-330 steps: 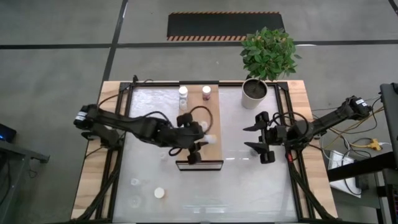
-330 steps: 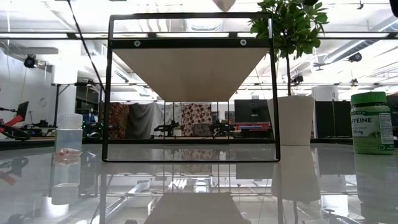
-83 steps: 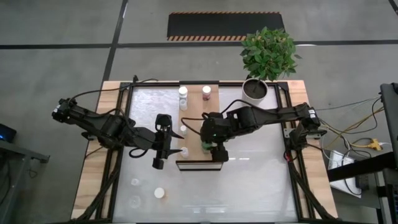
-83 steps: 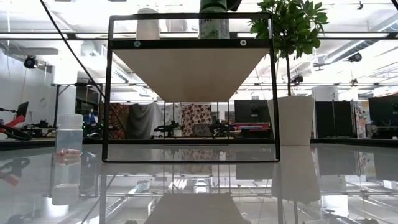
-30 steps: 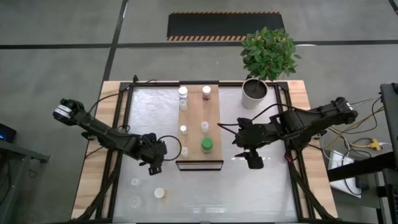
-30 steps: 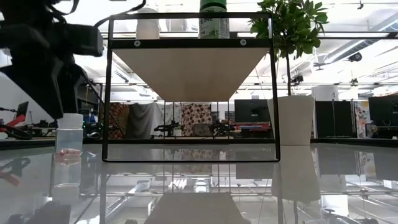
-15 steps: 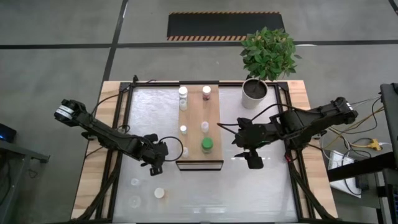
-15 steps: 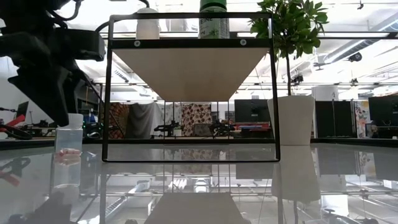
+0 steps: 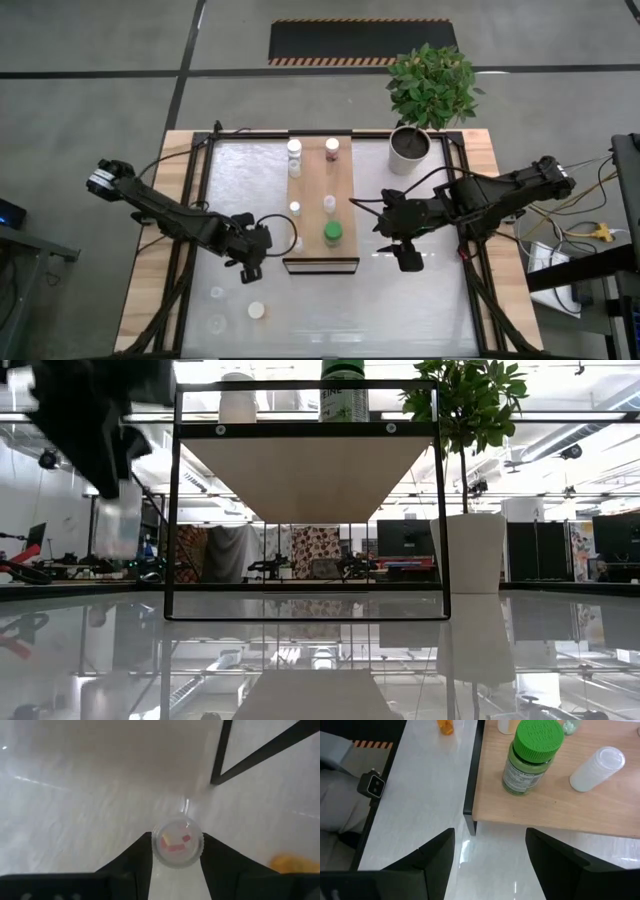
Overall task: Pick and place medicine bottles onto shelf by color
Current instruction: Put the transparent pill bottle on the shelf
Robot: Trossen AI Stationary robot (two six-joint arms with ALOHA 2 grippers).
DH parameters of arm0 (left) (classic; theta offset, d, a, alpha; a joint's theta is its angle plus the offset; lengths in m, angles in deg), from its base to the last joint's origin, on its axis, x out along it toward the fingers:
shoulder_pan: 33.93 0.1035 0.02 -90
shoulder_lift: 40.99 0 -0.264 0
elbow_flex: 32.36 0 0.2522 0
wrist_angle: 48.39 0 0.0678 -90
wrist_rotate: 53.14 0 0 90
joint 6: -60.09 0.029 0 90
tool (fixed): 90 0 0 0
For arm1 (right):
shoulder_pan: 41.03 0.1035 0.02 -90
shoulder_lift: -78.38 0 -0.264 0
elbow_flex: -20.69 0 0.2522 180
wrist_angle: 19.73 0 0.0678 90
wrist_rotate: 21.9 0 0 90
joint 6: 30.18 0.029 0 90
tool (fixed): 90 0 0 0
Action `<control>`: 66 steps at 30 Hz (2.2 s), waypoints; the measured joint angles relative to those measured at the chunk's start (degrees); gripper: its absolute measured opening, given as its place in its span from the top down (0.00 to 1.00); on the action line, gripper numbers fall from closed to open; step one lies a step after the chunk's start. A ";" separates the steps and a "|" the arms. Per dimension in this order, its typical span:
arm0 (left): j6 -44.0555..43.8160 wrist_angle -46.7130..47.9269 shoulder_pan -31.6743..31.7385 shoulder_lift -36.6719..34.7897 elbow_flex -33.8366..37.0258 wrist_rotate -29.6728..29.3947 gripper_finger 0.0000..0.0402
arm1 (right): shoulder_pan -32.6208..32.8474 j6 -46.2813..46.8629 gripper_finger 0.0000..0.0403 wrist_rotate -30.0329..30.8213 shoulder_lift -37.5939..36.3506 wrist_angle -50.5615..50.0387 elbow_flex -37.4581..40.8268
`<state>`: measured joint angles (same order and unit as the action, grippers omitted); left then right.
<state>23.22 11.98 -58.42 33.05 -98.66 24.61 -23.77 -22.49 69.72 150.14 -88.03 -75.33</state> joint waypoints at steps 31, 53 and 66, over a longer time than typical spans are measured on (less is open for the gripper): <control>34.43 15.62 31.71 2.49 -29.35 2.62 0.68 | -0.02 -0.05 0.42 0.01 0.01 -0.01 0.00; 36.16 13.18 33.18 10.47 -31.51 5.45 0.68 | -0.02 -0.27 0.42 1.50 0.01 -0.03 0.07; 35.79 10.97 33.51 10.47 -31.16 5.72 0.68 | -0.02 -0.23 0.42 1.50 0.01 -0.23 0.09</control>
<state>59.01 22.95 -24.91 43.52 -129.82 30.33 -23.80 -22.72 71.22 150.15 -88.26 -75.24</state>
